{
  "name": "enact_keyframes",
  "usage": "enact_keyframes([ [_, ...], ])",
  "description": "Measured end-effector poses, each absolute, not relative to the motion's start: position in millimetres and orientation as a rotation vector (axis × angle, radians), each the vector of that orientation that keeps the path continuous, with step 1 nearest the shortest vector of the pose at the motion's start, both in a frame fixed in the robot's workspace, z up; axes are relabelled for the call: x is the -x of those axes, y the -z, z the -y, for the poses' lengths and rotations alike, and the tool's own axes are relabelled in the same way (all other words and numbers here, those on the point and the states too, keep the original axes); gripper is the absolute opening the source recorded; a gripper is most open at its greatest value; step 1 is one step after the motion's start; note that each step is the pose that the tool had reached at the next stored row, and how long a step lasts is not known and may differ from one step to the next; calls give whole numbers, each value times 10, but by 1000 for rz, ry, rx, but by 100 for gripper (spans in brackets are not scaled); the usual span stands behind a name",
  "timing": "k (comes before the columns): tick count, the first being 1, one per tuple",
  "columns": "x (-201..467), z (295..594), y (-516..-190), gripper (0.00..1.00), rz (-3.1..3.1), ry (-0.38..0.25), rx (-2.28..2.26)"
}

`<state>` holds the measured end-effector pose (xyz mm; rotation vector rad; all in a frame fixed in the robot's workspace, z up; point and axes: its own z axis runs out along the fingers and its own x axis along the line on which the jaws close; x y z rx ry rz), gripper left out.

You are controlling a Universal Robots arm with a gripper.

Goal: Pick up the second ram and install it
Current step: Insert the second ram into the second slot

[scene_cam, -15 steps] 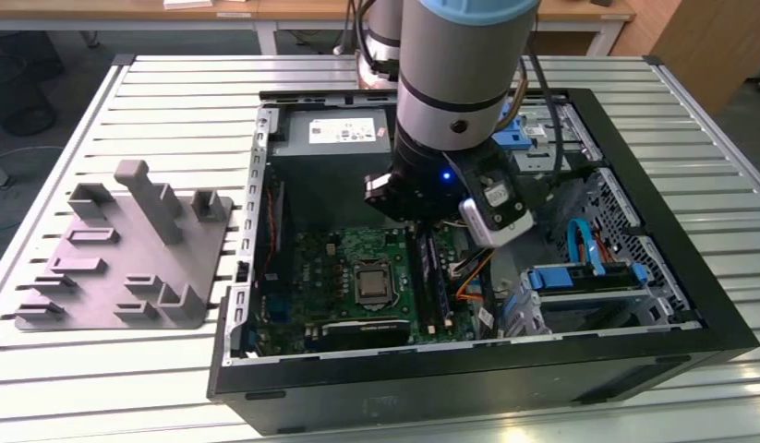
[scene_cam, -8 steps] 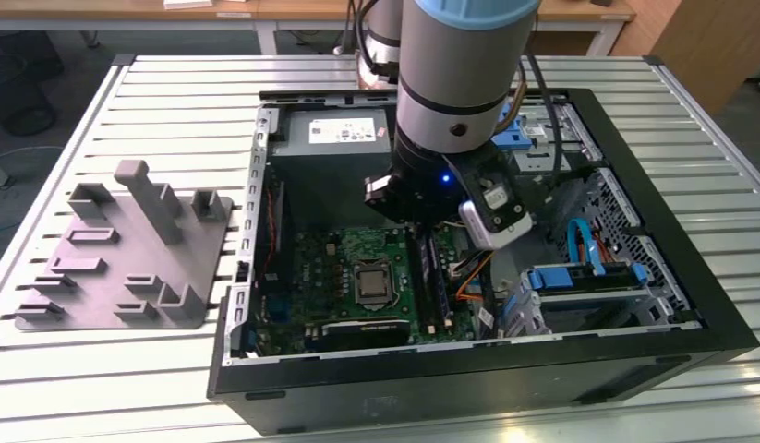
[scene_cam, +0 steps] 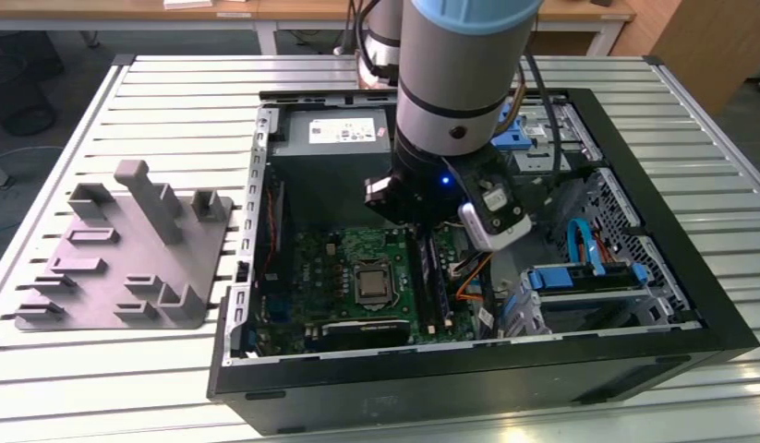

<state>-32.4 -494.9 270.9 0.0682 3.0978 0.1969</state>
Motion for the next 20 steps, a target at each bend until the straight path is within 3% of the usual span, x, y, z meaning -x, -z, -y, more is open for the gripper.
enact_keyframes([
  [20, 324, 4956, -2655, 14, -3098, -197, -68],
])
